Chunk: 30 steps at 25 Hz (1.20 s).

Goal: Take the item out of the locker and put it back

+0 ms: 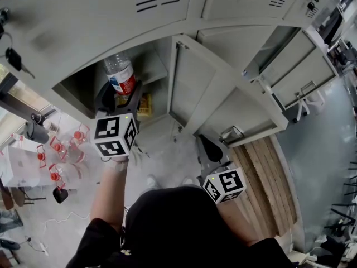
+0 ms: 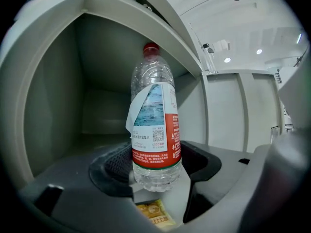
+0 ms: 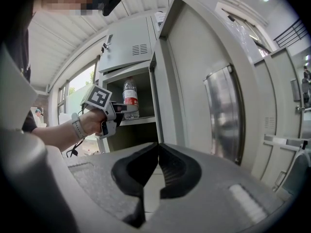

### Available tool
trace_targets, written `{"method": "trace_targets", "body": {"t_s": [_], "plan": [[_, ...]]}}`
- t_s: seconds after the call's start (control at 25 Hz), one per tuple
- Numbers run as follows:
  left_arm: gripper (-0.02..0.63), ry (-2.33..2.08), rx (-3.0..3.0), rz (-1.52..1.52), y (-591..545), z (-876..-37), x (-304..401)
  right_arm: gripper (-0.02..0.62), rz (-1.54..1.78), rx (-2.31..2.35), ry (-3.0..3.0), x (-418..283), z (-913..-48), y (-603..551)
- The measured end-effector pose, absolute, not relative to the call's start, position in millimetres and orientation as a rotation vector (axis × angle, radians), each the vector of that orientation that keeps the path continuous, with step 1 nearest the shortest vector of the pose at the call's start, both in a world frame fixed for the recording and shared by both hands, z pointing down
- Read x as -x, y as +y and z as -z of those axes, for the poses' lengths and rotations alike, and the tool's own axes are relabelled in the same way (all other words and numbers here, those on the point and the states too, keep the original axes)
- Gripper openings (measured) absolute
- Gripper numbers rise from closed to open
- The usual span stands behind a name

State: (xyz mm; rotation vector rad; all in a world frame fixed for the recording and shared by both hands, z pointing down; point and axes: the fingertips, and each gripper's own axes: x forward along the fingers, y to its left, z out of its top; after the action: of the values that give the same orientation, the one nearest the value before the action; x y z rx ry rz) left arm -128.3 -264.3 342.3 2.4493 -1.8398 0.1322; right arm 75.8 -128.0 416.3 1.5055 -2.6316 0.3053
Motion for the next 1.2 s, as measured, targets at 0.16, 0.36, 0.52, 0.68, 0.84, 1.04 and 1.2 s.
{"method": "trace_targets", "body": {"t_s": [0.16,0.36,0.52,0.68,0.84,1.04,1.2], "plan": [[0.313,-1.850,-2.444,-0.147,-271,-347,130,0.000,-0.306,-1.512,-2.627,-76,-417,-128],[0.314,-1.896,-2.432,-0.133,-279,-349,135,0.000,-0.313,-1.522,-2.620,-77,-418,-128],[0.316,-1.958,-2.426,-0.164,-286,-350,140,0.000,-0.317,-1.526,-2.613,-77,-420,-128],[0.316,-2.014,-2.401,-0.181,-289,-350,141,0.000,-0.322,-1.532,-2.611,-76,-420,-129],[0.319,-2.046,-2.393,-0.197,-291,-351,140,0.000,-0.321,-1.527,-2.611,-74,-421,-128],[0.325,-2.061,-2.415,-0.189,-289,-349,140,0.000,-0.326,-1.514,-2.617,-72,-421,-125],[0.328,-2.070,-2.418,-0.178,-286,-349,144,0.000,-0.330,-1.501,-2.620,-70,-423,-122]]}}
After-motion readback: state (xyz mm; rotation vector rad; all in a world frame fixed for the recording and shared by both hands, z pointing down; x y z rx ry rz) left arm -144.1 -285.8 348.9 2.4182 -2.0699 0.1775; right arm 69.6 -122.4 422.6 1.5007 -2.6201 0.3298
